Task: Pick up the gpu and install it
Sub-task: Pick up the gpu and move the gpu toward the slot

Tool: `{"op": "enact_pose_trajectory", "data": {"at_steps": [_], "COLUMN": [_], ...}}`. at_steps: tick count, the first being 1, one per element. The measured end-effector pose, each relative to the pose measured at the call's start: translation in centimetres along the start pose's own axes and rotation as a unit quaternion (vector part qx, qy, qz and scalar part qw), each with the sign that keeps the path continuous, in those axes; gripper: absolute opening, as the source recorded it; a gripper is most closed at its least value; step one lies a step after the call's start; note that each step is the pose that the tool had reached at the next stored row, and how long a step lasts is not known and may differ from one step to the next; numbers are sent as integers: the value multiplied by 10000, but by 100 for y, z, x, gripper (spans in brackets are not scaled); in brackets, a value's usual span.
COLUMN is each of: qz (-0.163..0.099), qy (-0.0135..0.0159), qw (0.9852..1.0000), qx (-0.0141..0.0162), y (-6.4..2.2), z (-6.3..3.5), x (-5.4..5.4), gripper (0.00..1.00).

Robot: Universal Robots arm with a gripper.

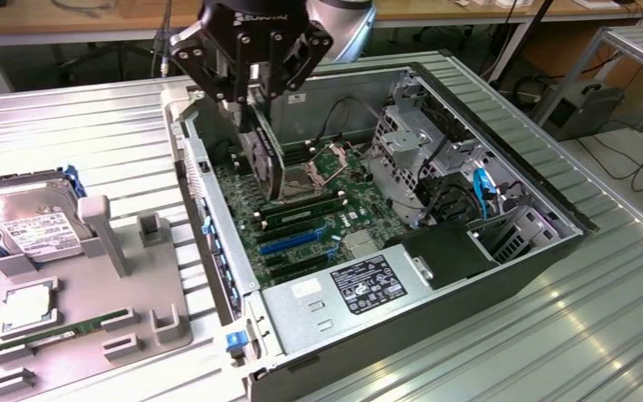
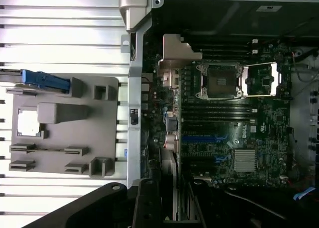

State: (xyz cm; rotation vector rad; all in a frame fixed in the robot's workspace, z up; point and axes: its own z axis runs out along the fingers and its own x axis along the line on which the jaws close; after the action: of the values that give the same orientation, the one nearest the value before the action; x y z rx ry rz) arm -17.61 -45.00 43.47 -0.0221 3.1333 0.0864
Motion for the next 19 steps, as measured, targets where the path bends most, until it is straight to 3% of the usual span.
{"op": "enact_pose_trajectory", "data": {"at_steps": [6,15,19], "qz": [0,-3,-3], "qy": [7,10,11], "qw": [10000,10000,9999], "qx": [13,97,110], "y": [-4,30,56], "z": [89,274,351], "x": [-277,-732,-916], "gripper": [26,26,26]}}
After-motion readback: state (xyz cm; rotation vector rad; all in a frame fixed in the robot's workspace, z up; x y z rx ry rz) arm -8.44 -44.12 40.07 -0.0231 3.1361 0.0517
